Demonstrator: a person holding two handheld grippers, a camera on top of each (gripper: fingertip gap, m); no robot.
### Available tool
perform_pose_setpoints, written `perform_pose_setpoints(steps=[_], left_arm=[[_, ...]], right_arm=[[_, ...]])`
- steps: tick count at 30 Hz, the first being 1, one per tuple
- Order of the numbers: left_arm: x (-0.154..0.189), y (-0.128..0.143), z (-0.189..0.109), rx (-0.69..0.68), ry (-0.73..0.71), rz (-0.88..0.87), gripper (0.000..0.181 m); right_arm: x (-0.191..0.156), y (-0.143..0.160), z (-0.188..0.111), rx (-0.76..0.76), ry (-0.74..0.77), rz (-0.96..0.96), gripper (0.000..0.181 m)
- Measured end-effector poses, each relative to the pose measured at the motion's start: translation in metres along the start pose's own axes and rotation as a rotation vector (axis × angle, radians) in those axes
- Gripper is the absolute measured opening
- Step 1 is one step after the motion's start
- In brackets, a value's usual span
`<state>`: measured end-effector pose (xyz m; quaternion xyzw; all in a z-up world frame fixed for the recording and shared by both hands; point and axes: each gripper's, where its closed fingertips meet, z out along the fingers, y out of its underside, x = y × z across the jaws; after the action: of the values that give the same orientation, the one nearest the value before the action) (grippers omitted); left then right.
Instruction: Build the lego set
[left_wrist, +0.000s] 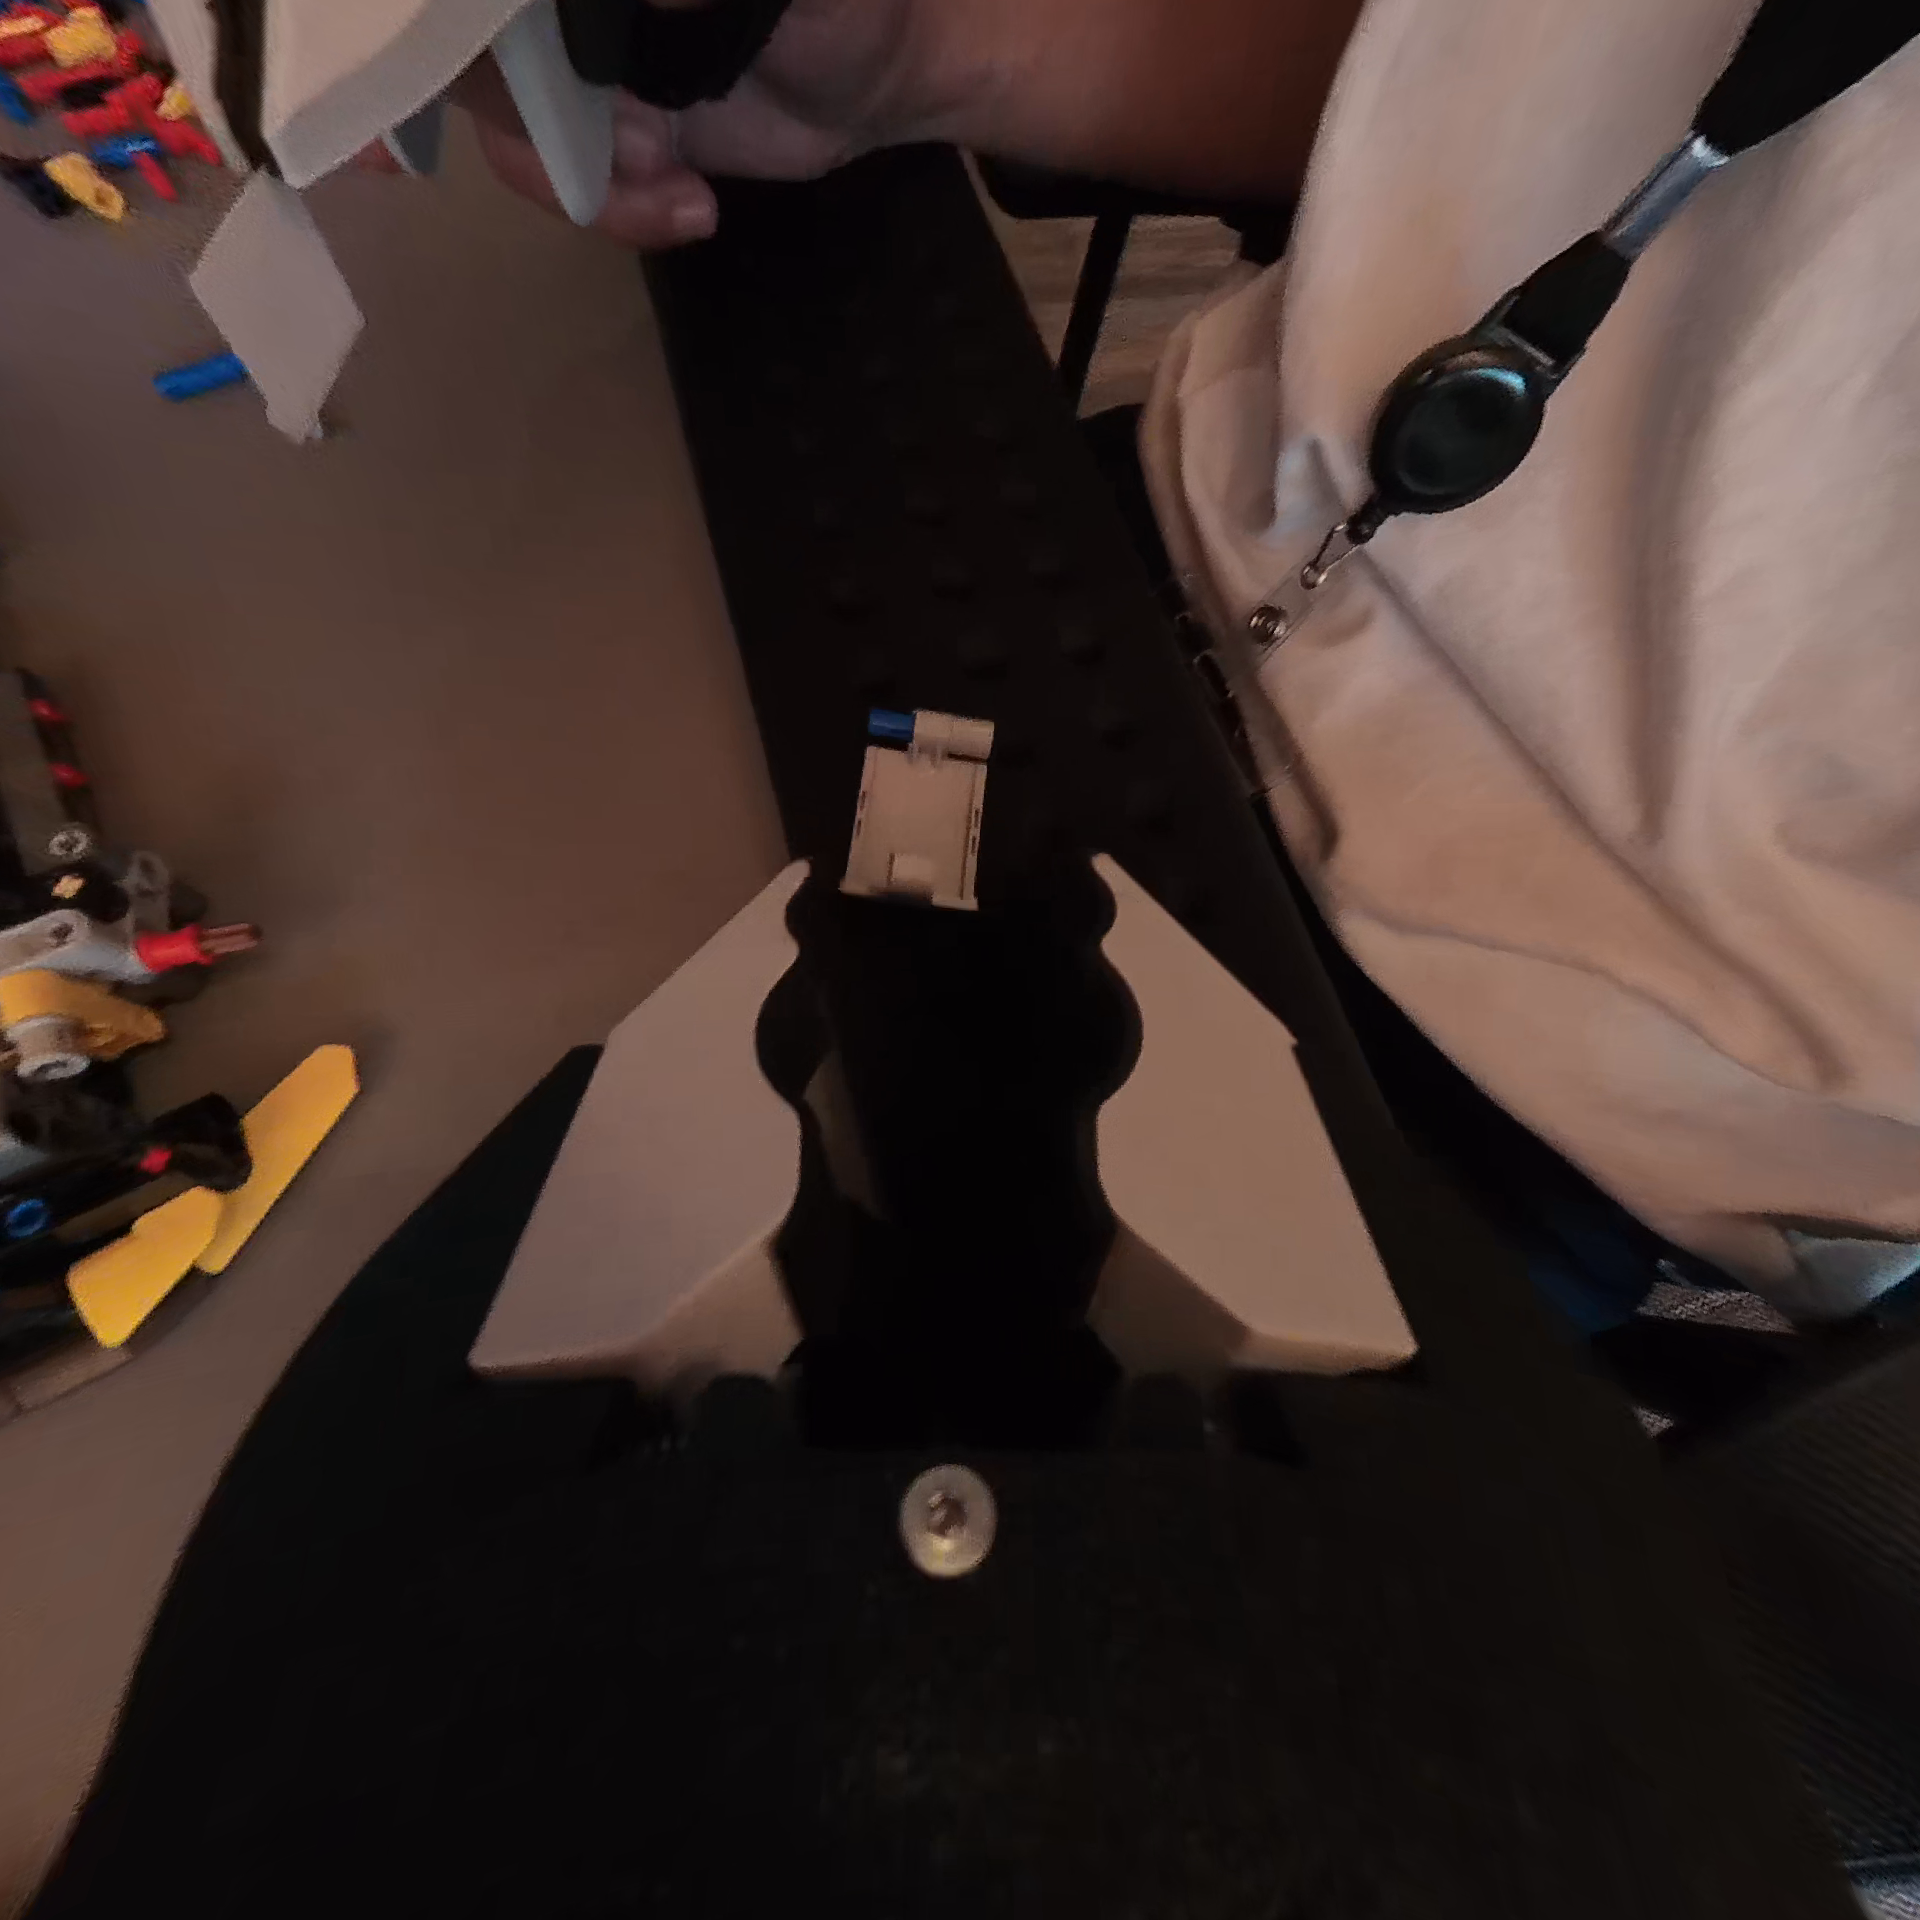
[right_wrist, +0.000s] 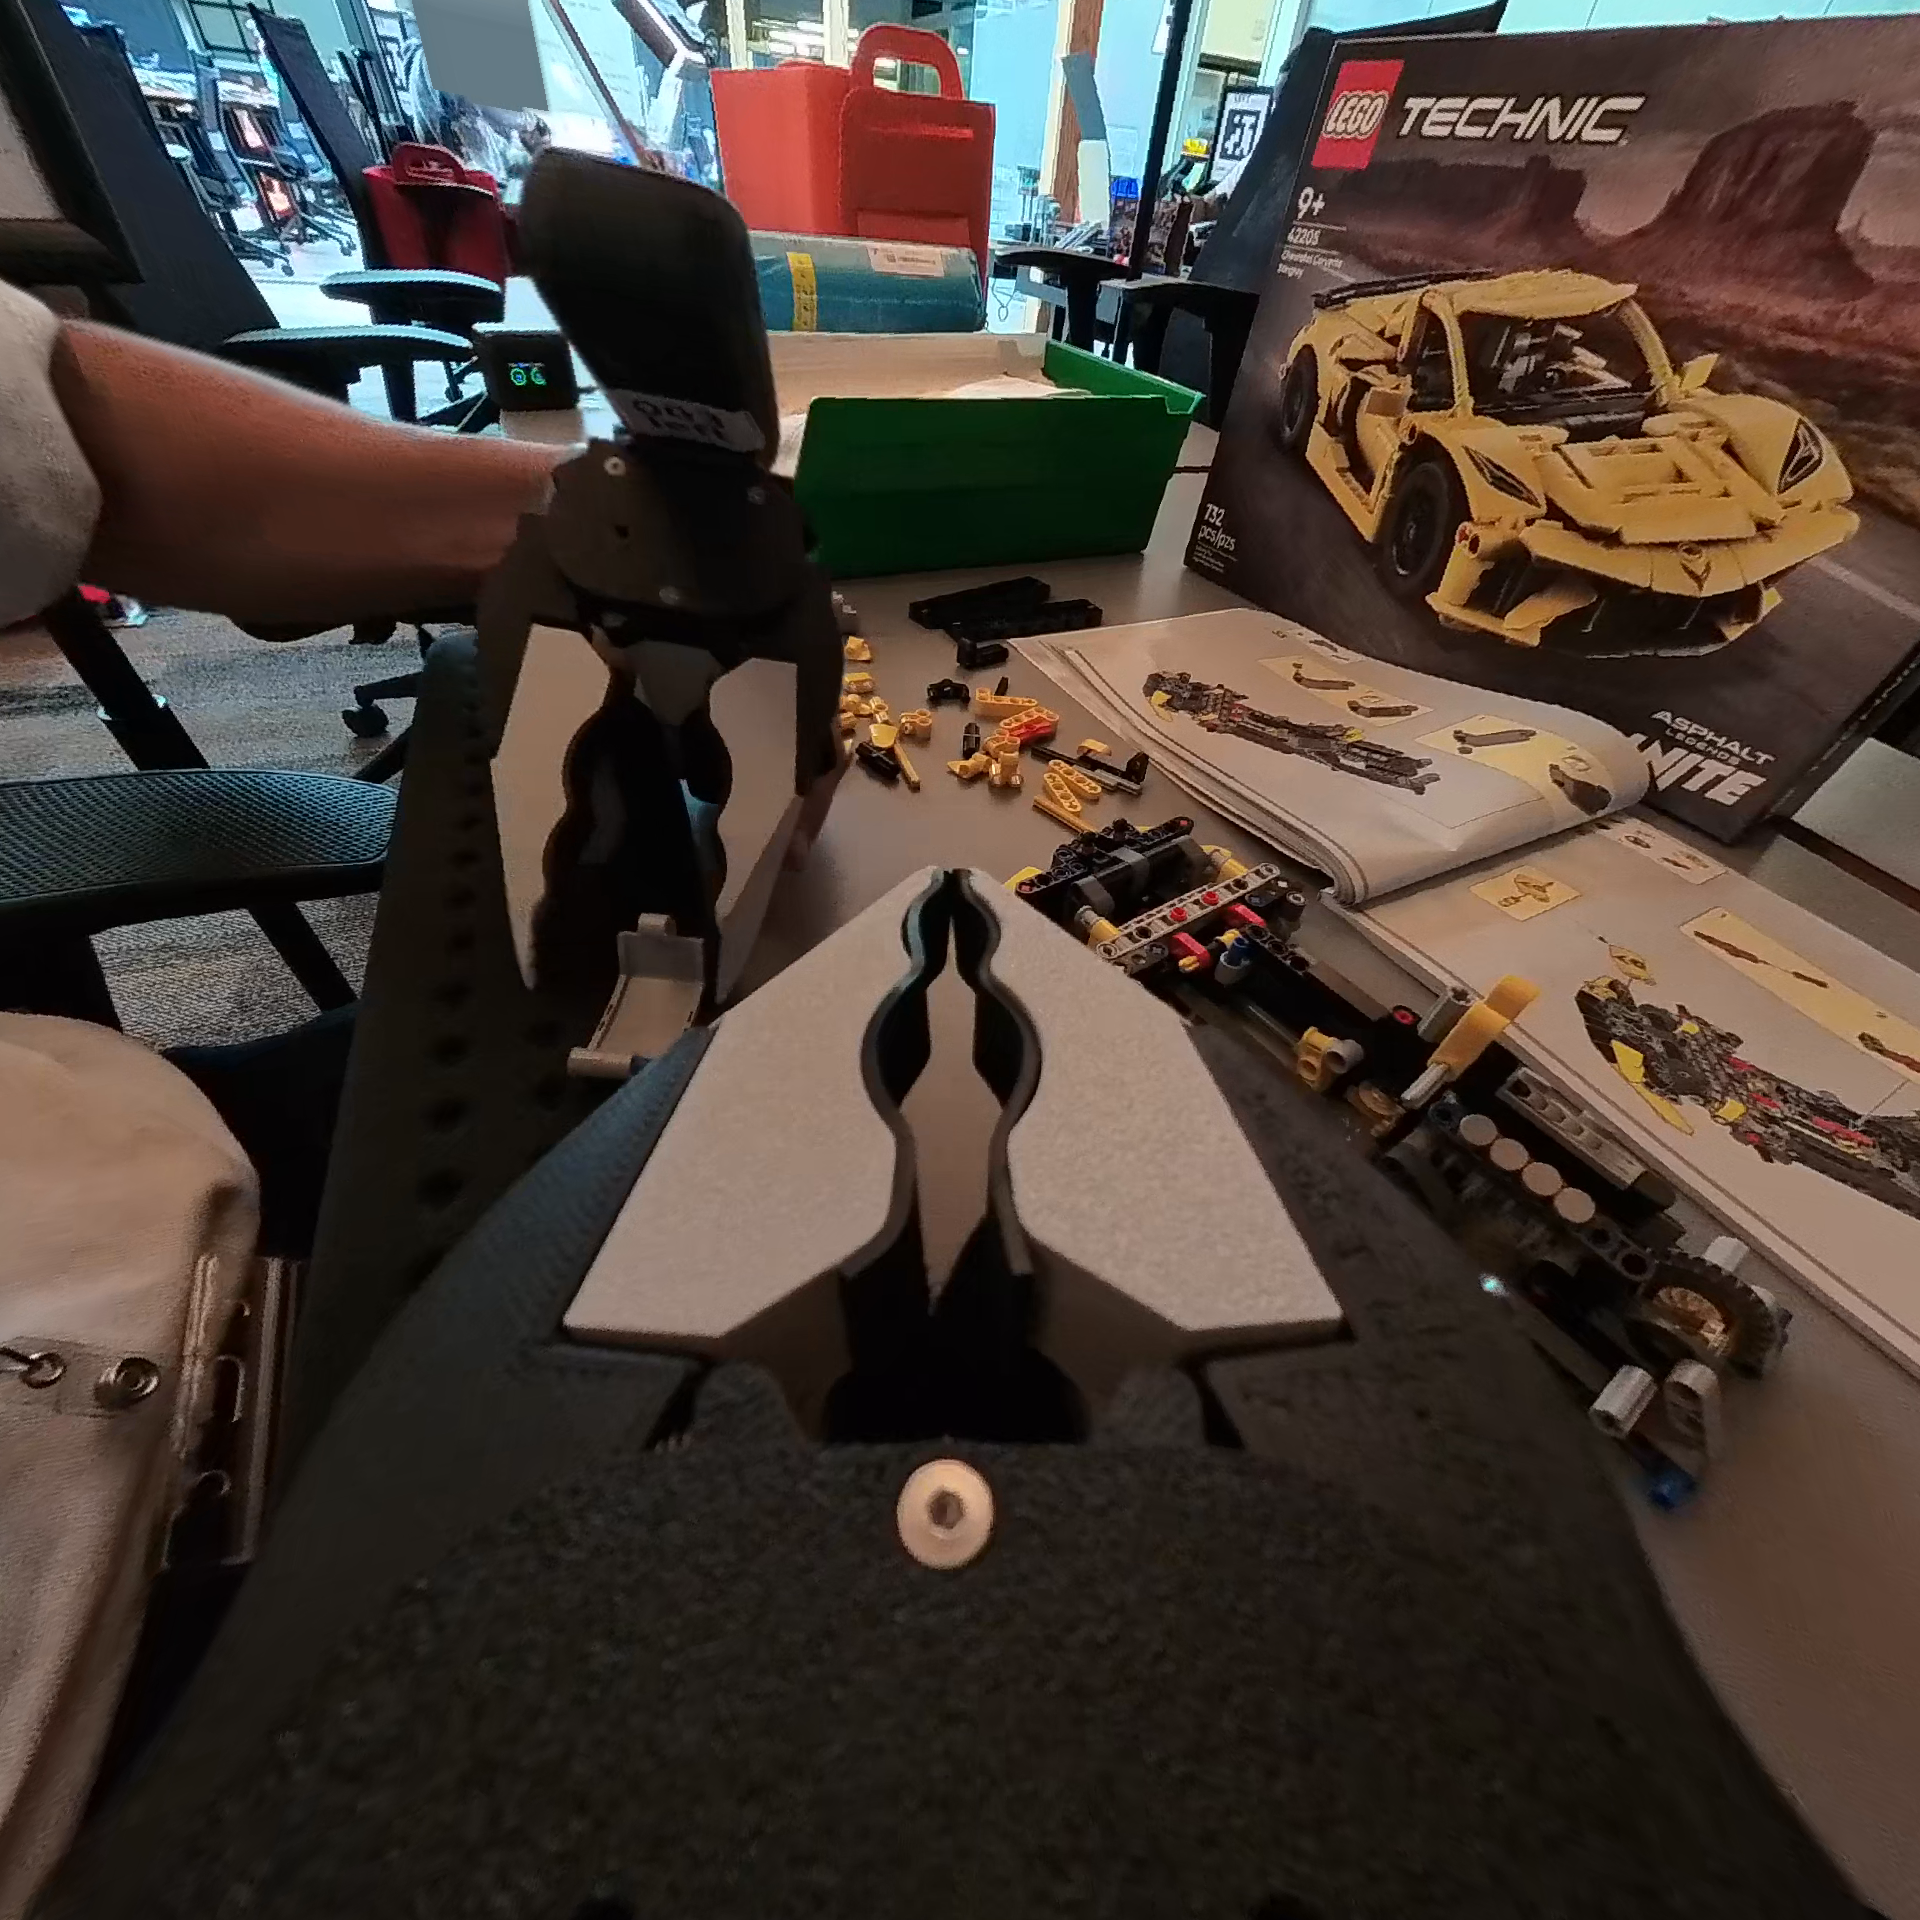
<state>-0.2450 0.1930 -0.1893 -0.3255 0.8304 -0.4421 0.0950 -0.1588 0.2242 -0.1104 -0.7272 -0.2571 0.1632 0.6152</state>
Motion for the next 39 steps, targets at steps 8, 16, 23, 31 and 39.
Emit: perform_pose_setpoints(steps=[8,16,23,31,39], left_arm=[[0.005,-0.003,0.002,0.033,0.119,-0.014,0.025],[-0.033,-0.029,-0.028,0.13,0.002,0.022,0.024],[-0.05,-0.058,-0.081,0.11,0.169,-0.126,0.024],[-0.028,-0.015,-0.047,0.049,0.287,-0.183,0.024],[-0.052,-0.037,-0.054,0.192,0.255,-0.252,0.024]], right_arm=[[0.004,0.0,0.0,0.002,0.006,0.02,0.0],[0.007,-0.009,0.003,0.039,-0.016,0.031,0.0],[0.032,-0.031,0.022,0.077,-0.023,-0.068,0.0],[0.029,-0.036,0.014,0.201,0.163,-0.432,0.0],[0.034,-0.031,0.015,0.208,0.096,-0.297,0.0]])
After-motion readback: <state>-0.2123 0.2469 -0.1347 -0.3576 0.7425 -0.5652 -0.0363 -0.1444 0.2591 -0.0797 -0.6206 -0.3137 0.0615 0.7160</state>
